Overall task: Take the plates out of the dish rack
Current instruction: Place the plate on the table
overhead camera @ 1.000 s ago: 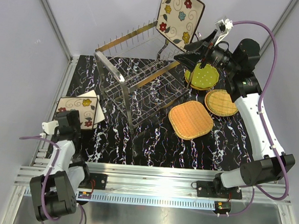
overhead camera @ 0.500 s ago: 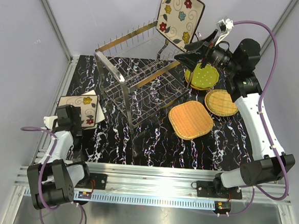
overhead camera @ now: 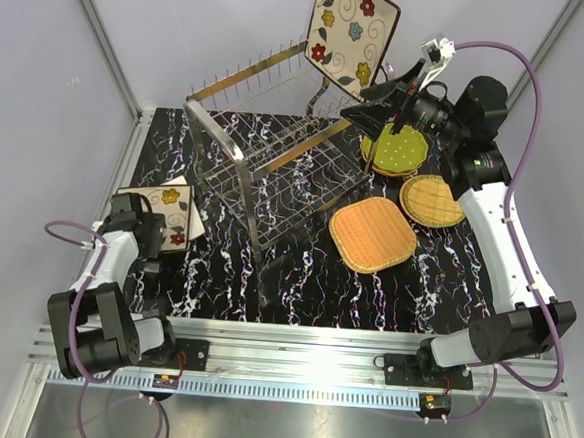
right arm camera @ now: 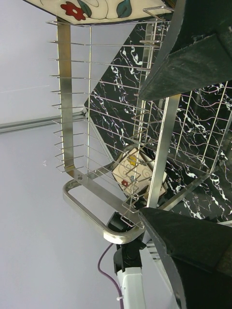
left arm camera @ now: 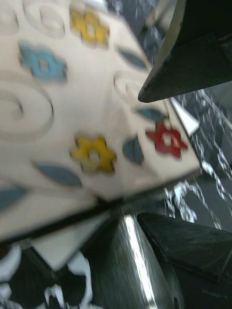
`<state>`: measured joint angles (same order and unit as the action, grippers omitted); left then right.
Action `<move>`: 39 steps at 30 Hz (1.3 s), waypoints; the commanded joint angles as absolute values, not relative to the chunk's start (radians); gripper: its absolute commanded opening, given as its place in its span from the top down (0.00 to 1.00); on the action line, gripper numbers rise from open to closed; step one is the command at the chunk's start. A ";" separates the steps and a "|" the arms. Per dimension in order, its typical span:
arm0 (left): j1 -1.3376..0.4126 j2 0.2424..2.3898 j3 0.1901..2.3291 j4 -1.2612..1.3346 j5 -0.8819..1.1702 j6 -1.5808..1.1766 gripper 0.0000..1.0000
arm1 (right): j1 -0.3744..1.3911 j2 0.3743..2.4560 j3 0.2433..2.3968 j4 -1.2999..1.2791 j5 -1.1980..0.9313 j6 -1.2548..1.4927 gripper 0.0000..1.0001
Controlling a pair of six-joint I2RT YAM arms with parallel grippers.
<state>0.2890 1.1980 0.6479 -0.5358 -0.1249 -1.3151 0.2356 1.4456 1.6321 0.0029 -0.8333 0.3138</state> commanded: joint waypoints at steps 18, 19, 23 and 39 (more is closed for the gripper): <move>0.290 1.019 0.775 -0.713 -0.040 -1.143 0.01 | 0.229 1.400 1.646 -0.029 -0.865 0.253 0.00; 0.288 0.985 0.776 -0.715 -0.034 -1.137 0.01 | 0.229 1.404 1.663 -0.050 -0.864 0.242 0.00; 0.291 0.895 0.773 -0.681 -0.011 -1.083 0.01 | 0.229 1.428 1.730 -0.123 -0.847 0.193 0.00; 0.291 0.637 0.778 -0.401 0.262 -0.710 0.01 | 0.206 1.520 1.951 -0.317 -0.623 0.218 0.00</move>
